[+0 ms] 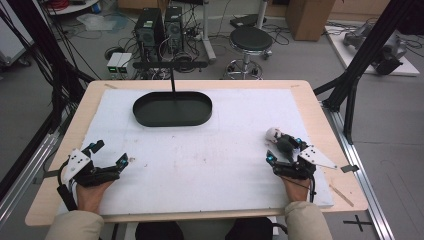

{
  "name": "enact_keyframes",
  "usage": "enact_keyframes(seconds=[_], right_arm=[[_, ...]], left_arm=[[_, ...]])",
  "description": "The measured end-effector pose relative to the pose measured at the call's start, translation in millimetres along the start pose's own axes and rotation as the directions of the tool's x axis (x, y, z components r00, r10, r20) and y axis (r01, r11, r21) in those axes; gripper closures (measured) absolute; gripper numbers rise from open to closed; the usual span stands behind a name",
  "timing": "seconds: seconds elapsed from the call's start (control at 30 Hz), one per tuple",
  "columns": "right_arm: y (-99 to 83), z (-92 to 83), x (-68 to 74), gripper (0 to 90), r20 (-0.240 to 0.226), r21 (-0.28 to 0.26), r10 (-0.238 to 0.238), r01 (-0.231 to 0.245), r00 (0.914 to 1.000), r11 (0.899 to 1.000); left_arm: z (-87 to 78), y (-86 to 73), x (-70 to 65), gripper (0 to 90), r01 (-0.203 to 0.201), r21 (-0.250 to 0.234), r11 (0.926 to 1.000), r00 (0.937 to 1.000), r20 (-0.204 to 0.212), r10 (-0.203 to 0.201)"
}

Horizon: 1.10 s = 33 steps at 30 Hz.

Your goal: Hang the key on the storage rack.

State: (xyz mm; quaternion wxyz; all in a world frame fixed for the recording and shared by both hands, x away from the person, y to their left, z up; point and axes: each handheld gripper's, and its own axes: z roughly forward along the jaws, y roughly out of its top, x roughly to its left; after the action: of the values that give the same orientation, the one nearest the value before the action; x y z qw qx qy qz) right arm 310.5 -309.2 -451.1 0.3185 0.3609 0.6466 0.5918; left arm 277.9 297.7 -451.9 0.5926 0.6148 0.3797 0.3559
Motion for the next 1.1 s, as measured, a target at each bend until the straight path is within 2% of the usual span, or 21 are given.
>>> enact_keyframes(seconds=[0.77,0.93,1.1], right_arm=[[1.3,0.0,-2.8,0.4,-0.004,-0.007,0.001,-0.001,1.0,1.0],[16.7,-4.0,-10.4,0.5,-0.011,-0.004,-0.006,0.006,0.9999,1.0],[41.3,-6.3,-26.3,0.5,-0.004,0.069,-0.016,0.016,0.9999,0.998]], left_arm=[[1.4,0.5,-0.1,1.7,0.0,0.009,1.0,1.0,-0.001,0.0],[1.2,0.4,-0.3,1.7,-0.005,0.012,0.9999,1.0,0.001,0.005],[1.7,0.5,-0.1,1.7,0.003,0.012,0.9999,1.0,0.001,-0.003]])
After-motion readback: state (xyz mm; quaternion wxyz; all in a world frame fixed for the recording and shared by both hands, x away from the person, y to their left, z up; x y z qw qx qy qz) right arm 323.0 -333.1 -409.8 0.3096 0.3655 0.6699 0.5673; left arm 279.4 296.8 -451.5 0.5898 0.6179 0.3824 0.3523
